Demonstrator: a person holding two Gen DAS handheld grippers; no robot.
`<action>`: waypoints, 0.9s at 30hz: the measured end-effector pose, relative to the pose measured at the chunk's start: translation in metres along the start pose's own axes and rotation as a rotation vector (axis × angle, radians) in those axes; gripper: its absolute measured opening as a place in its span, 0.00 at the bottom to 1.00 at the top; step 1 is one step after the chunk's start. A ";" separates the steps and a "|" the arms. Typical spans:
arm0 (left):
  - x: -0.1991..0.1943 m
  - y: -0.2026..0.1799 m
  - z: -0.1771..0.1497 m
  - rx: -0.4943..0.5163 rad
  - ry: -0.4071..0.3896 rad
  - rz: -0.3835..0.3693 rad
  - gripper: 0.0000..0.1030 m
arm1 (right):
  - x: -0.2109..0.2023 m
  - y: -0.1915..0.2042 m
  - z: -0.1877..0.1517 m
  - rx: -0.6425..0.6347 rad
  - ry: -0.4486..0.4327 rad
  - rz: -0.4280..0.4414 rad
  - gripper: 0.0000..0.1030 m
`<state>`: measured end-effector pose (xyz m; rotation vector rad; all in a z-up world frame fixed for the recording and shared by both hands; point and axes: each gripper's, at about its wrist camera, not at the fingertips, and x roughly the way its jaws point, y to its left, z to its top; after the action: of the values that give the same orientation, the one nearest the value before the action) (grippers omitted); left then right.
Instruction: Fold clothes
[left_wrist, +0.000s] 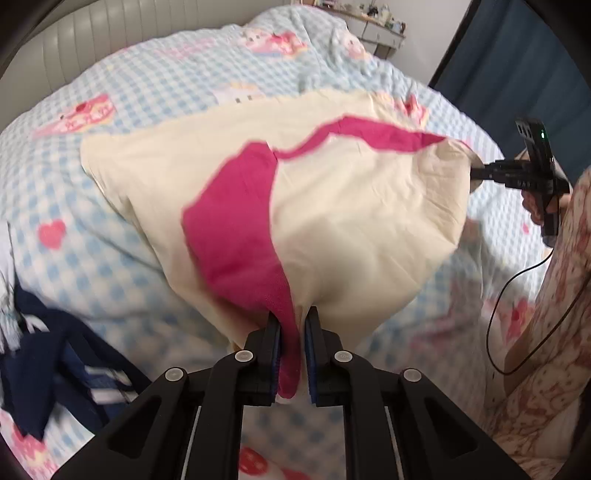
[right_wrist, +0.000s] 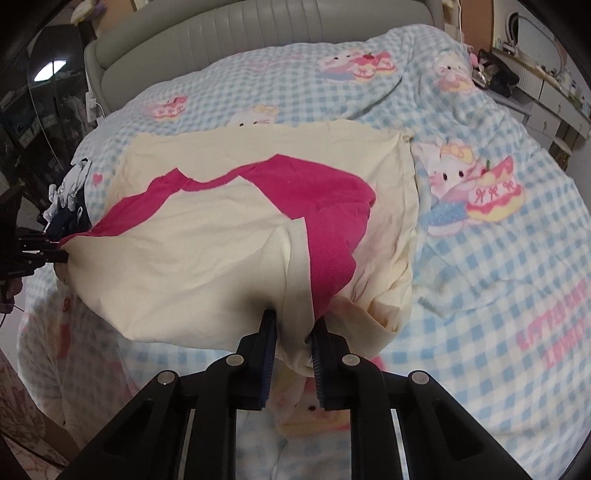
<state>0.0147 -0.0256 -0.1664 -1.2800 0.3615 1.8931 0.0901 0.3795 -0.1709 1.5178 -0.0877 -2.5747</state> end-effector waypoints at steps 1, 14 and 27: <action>-0.004 0.004 0.004 -0.009 -0.013 -0.007 0.09 | -0.003 0.001 0.006 -0.009 -0.010 -0.001 0.15; -0.013 0.076 0.099 -0.091 -0.124 0.082 0.10 | 0.032 0.024 0.120 -0.078 -0.090 -0.092 0.15; 0.029 0.149 0.175 -0.166 -0.108 0.199 0.10 | 0.088 0.019 0.193 -0.070 -0.129 -0.193 0.15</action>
<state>-0.2144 0.0015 -0.1423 -1.2813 0.2882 2.1901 -0.1181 0.3417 -0.1508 1.3977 0.1402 -2.7918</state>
